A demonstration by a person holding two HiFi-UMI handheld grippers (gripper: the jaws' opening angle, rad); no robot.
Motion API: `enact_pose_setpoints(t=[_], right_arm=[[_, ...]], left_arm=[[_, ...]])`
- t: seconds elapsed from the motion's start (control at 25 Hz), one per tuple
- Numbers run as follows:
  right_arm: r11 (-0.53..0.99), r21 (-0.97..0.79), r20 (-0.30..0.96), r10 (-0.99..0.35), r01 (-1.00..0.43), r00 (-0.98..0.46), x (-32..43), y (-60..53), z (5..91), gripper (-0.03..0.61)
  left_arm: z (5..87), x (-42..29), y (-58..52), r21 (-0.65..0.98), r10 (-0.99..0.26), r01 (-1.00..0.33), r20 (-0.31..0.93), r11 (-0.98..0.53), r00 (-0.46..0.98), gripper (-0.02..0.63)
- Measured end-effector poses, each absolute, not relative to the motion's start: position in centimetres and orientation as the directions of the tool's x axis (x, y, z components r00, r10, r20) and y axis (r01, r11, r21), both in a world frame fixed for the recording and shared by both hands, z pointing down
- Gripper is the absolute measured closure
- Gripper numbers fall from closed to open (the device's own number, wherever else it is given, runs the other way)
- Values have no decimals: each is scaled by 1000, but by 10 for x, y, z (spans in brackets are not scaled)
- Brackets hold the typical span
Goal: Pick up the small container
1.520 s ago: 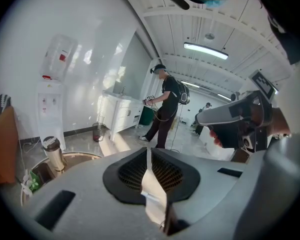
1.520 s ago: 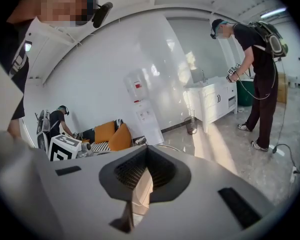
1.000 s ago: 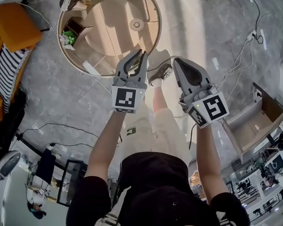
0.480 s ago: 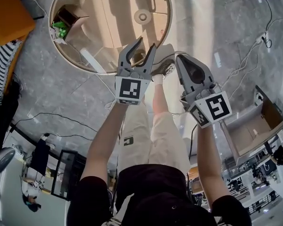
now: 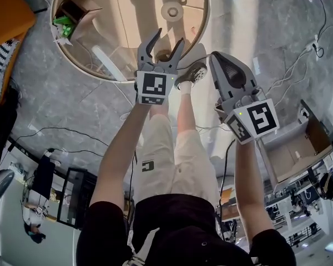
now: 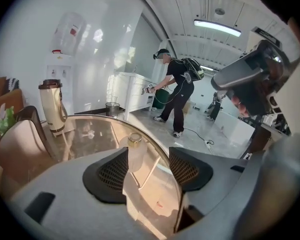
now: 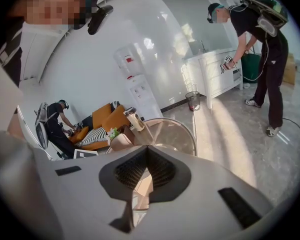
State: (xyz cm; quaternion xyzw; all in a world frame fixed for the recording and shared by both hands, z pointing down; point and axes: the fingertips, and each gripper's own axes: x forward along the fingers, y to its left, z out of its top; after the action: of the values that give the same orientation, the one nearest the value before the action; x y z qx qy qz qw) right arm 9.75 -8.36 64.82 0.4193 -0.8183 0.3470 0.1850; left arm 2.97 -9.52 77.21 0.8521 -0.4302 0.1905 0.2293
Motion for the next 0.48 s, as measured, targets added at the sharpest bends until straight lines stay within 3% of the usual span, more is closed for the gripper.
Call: enact_pose_setpoints(t=[0.48], right_arm=[[382, -431, 603, -552, -818, -576, 97, -89, 668, 575]], left_arm=[[821, 29, -126, 186, -664, -855, 558, -485, 498, 275]])
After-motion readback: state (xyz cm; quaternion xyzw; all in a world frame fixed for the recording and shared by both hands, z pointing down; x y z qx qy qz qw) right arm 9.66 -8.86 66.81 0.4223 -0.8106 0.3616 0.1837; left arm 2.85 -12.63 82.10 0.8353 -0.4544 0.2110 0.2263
